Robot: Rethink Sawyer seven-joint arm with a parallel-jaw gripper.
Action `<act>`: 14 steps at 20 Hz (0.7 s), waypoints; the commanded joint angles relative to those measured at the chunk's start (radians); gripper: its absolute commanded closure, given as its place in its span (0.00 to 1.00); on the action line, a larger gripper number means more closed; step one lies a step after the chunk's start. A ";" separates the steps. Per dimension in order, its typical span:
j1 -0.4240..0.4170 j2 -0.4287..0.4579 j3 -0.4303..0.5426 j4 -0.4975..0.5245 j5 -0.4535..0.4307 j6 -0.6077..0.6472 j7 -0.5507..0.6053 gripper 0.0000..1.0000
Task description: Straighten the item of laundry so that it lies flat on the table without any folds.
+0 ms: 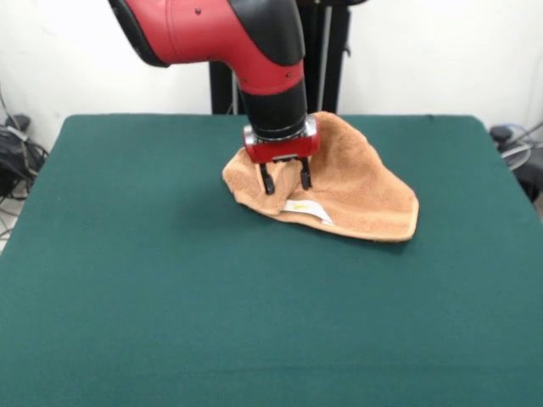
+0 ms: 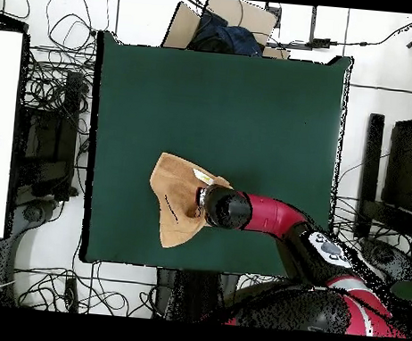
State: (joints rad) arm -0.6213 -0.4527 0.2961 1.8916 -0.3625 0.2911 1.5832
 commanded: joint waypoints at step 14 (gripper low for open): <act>0.006 0.047 -0.017 -0.081 -0.066 -0.065 0.064 0.00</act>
State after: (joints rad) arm -0.6220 -0.4533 0.2963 1.8910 -0.3645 0.2909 1.5832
